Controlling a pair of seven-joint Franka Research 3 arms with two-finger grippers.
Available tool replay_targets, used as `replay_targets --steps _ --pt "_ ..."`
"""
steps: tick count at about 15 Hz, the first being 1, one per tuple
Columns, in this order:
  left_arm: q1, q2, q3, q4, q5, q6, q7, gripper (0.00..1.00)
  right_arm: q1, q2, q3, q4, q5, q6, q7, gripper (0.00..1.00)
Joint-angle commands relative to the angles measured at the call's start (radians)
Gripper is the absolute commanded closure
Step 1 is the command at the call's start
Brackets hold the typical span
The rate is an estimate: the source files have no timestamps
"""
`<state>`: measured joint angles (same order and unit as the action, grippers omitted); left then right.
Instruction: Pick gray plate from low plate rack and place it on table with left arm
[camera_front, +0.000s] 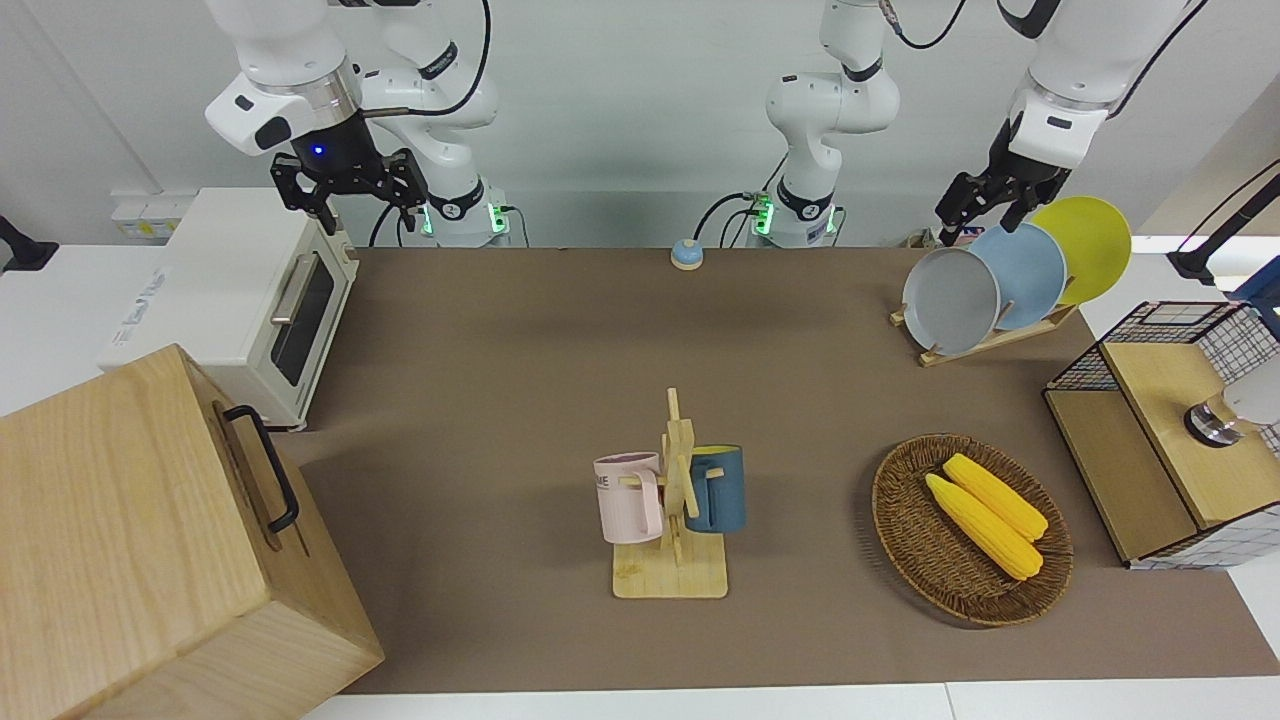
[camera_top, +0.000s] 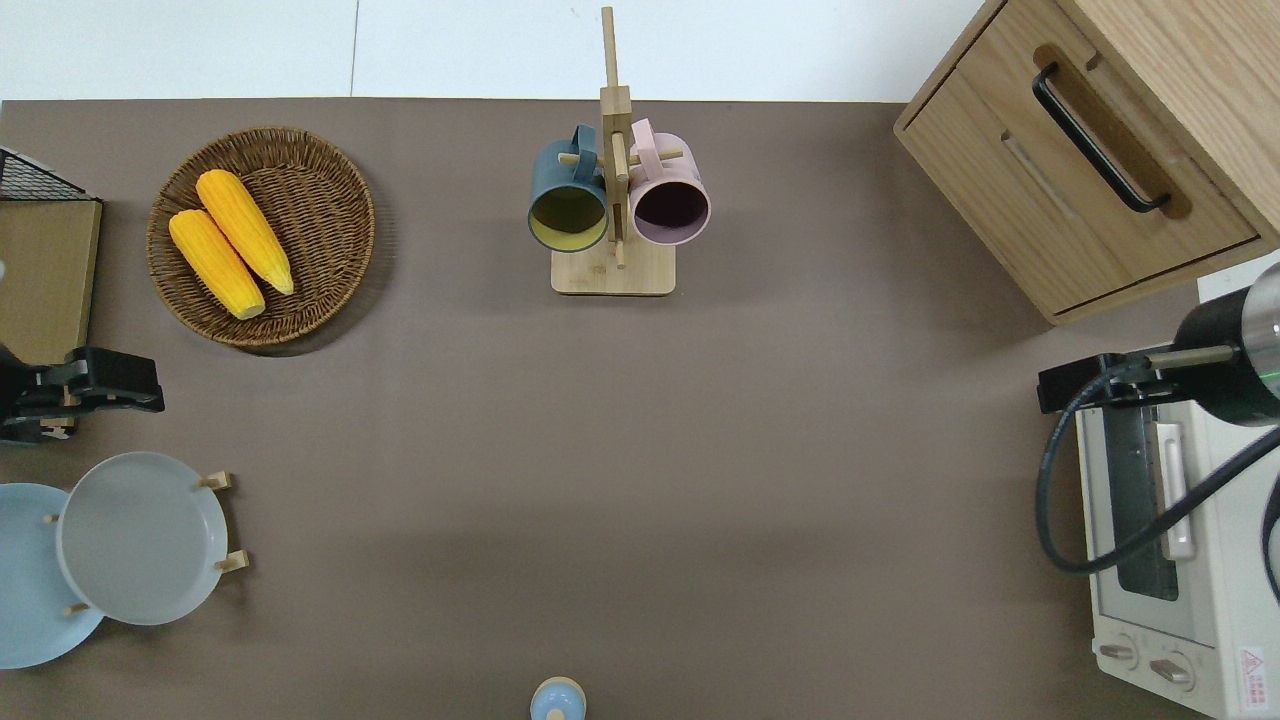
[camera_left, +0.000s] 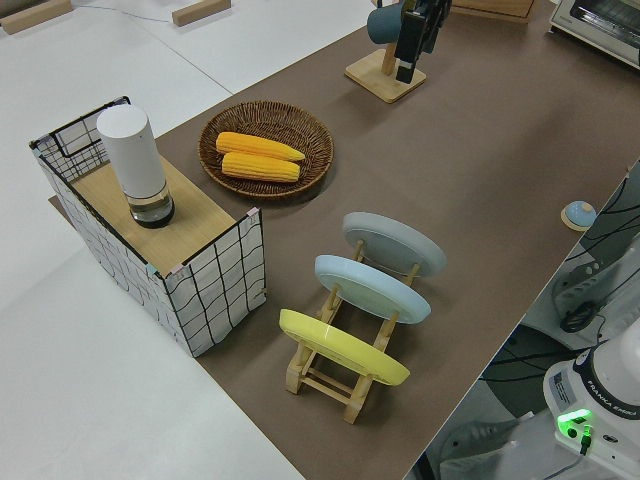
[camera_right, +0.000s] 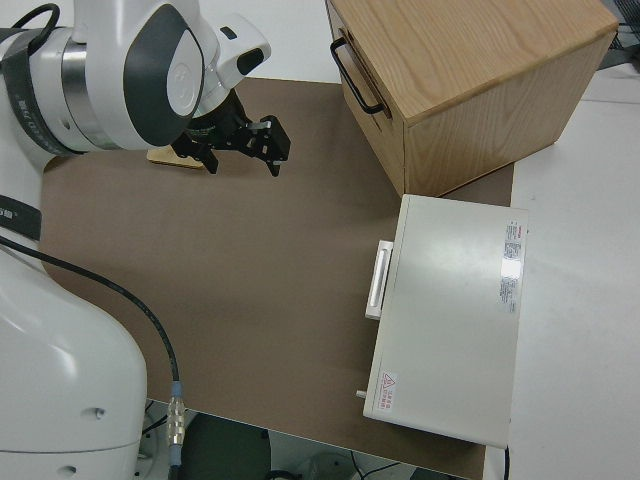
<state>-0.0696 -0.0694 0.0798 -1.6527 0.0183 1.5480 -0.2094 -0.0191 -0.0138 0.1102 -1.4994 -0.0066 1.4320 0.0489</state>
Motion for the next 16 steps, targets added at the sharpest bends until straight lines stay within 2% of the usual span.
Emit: replay_targets --steps 1,7,9,12,13,16 --pt "0.004 0.010 0.000 0.019 0.012 -0.008 0.013 0.00 -0.025 -0.005 0.019 0.005 0.022 -0.015 0.009 0.011" --pt "0.008 0.008 0.002 0.013 0.017 -0.016 0.013 0.00 -0.025 -0.005 0.019 0.005 0.022 -0.015 0.009 0.013" --pt "0.037 -0.003 0.002 -0.004 0.035 -0.017 0.018 0.00 -0.025 -0.005 0.019 0.005 0.022 -0.015 0.009 0.011" --pt "0.092 -0.036 0.005 -0.036 0.112 -0.017 0.151 0.00 -0.025 -0.005 0.019 0.005 0.022 -0.015 0.009 0.013" --pt "0.114 -0.052 0.017 -0.047 0.121 -0.016 0.191 0.00 -0.025 -0.005 0.019 0.005 0.022 -0.015 0.009 0.013" --pt "0.108 -0.102 0.080 -0.111 0.123 -0.017 0.219 0.00 -0.025 -0.005 0.019 0.005 0.022 -0.015 0.009 0.013"
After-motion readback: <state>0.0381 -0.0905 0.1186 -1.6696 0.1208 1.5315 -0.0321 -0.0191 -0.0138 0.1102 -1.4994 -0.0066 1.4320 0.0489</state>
